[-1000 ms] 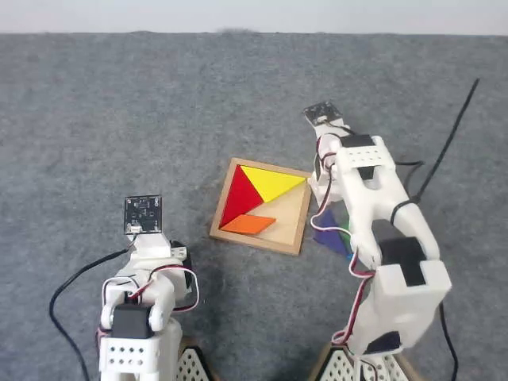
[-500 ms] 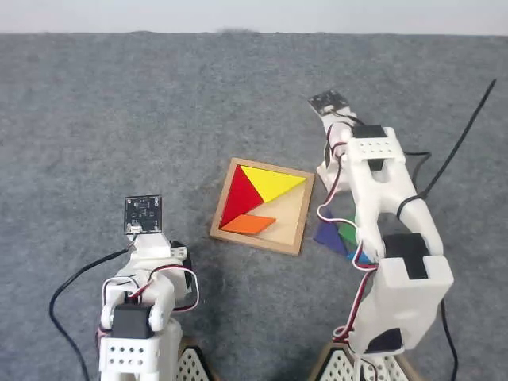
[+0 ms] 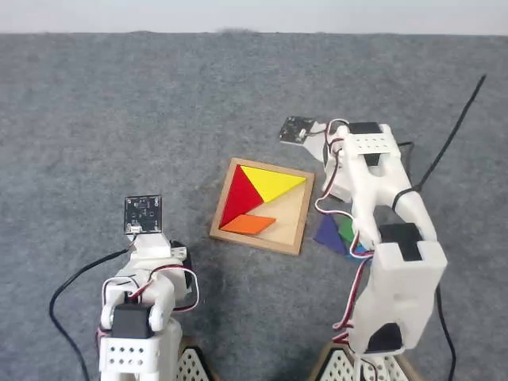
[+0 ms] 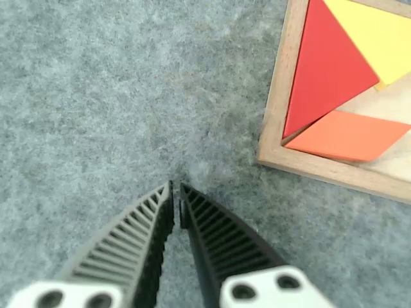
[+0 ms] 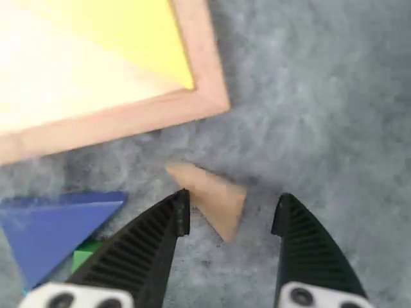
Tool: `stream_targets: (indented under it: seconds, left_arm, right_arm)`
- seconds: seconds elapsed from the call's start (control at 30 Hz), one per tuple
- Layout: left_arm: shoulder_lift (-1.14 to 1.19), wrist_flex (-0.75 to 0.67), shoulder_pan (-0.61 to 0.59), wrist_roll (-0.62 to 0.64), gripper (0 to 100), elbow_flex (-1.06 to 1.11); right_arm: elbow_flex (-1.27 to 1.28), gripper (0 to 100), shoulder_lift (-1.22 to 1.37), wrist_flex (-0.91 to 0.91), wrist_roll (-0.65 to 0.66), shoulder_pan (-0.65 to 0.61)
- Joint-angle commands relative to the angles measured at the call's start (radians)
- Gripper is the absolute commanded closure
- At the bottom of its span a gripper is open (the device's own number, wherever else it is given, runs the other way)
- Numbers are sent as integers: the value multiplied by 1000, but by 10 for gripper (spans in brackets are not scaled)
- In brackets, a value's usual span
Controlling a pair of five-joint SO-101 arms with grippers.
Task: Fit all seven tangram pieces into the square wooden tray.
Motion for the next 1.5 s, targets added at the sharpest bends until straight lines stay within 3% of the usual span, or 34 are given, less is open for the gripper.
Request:
stream_targets:
  seconds: [0.0, 0.2, 0.4, 0.63, 0.87, 1.03, 1.23, 1.47]
  left_arm:
    - [-20, 5, -6, -15, 986, -13]
    - [-20, 5, -6, -15, 986, -13]
    - [-20, 5, -6, -15, 986, -13]
    - [-20, 5, -6, -15, 986, -13]
    - [-20, 5, -6, -15, 986, -13]
    - [-20, 5, -6, -15, 986, -13]
    - [-20, 5, -6, -15, 986, -13]
    - [-20, 5, -6, -15, 986, -13]
  right_arm:
    - [-57, 783, 15, 12, 38, 4]
    - [-61, 820, 45, 21, 32, 4]
    - [-63, 981, -18, 47, -170, 2]
    - [-60, 991, -243, 200, -400, -36]
    - [-57, 991, -427, 390, -493, -240]
    - [-57, 991, -453, 430, -577, -395]
    - [-55, 991, -453, 395, -654, -527]
    - [77, 991, -452, 177, -675, -627]
